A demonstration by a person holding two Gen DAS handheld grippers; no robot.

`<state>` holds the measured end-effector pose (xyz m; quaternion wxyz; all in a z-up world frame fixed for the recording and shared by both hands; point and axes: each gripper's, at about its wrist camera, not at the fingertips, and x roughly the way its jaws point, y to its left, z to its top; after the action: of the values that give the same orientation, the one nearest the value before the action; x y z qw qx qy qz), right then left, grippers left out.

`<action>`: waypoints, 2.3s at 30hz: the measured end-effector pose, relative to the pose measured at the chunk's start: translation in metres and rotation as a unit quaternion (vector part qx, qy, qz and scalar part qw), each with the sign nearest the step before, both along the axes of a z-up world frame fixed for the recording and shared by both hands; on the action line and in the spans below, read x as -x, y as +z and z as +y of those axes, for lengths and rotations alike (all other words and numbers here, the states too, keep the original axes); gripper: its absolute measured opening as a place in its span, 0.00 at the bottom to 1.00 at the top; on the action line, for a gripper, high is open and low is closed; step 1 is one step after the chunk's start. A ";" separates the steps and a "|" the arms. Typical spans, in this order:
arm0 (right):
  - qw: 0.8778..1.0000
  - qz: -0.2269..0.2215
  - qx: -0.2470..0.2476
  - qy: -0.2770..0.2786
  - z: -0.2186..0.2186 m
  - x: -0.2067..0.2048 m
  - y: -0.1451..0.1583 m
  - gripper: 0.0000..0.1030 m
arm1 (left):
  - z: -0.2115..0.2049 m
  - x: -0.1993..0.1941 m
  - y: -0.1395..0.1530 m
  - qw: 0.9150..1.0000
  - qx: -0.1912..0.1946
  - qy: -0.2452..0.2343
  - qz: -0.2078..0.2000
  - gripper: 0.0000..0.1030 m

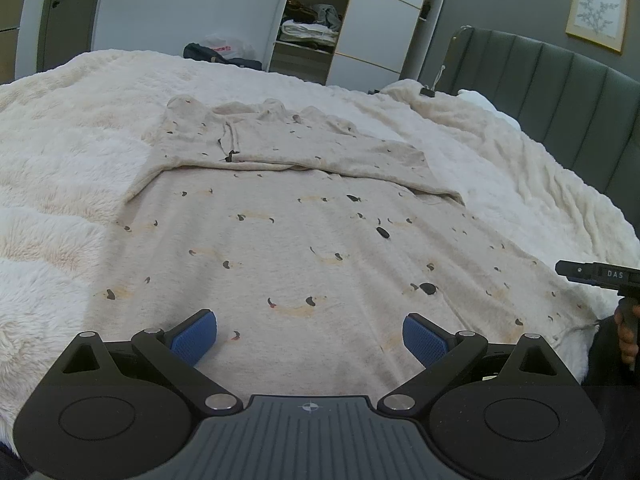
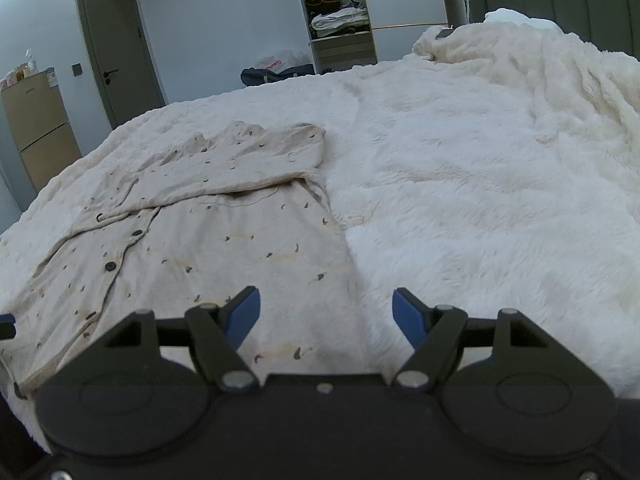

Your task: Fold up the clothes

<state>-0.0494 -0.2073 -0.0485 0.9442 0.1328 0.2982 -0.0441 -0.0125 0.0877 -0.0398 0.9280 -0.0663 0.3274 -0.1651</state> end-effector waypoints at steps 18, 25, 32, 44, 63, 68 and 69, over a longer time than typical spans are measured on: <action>1.000 -0.001 0.000 -0.001 0.000 0.000 0.000 0.69 | 0.000 -0.001 0.000 1.000 -0.001 -0.001 -0.003 0.95; 1.000 -0.002 0.000 0.001 0.001 0.003 0.002 0.69 | -0.002 0.007 0.007 0.999 -0.010 0.000 -0.031 0.95; 1.000 -0.003 0.006 0.001 0.002 0.005 0.003 0.71 | -0.002 0.014 0.026 0.997 -0.040 -0.018 -0.069 0.95; 0.961 0.017 0.180 0.210 0.084 0.029 0.032 0.74 | -0.021 0.059 0.042 0.907 -0.332 -0.229 -0.120 0.86; 0.851 0.061 0.409 0.324 0.148 0.020 -0.013 0.69 | -0.040 0.034 -0.013 0.873 -0.404 -0.257 -0.097 0.74; 0.851 0.033 0.421 0.313 0.149 0.022 -0.005 0.68 | -0.033 0.027 0.001 0.895 -0.370 -0.230 -0.097 0.73; 0.853 0.030 0.420 0.310 0.148 0.020 -0.005 0.68 | -0.031 0.026 0.000 0.896 -0.369 -0.225 -0.098 0.73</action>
<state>-0.0696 -0.0592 -0.0539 0.8655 -0.3768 0.3053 0.1255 -0.0382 0.0565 -0.0396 0.8509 0.3734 0.2787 -0.2426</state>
